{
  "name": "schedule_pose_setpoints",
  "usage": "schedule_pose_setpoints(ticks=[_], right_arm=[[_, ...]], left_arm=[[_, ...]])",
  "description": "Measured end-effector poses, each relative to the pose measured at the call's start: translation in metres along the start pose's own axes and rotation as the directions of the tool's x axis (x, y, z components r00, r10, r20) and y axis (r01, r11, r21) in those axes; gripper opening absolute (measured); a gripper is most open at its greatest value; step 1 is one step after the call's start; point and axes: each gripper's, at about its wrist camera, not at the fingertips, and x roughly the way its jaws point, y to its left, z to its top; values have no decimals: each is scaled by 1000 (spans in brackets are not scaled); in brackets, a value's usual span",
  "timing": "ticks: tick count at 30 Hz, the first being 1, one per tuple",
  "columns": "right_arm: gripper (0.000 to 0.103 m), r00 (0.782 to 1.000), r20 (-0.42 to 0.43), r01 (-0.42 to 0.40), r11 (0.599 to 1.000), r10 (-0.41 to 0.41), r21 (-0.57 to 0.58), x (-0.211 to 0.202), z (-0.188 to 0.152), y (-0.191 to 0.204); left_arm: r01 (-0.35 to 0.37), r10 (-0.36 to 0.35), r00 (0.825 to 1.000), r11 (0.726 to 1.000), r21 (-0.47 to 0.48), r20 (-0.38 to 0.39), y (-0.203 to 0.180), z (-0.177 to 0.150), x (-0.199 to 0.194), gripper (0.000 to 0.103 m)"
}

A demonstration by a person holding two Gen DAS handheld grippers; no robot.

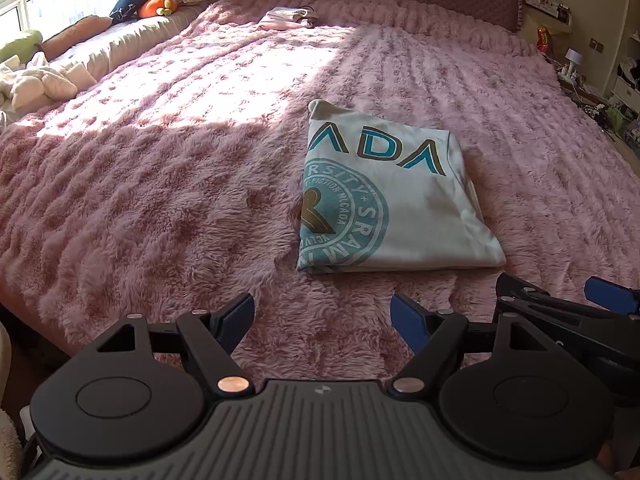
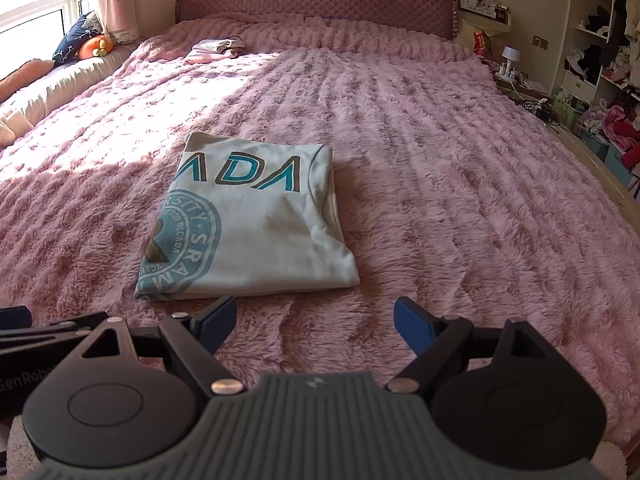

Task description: Fold small clothes

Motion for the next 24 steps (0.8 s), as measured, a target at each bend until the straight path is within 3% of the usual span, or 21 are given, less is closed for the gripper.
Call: schedule_pose_setpoints(ticks=[24], right_arm=[[82,1000,-29,8,1000,-8,8,8,-1,2]], left_arm=[[-3,3,1000,1000,-2,-9,0,-2,4,90]])
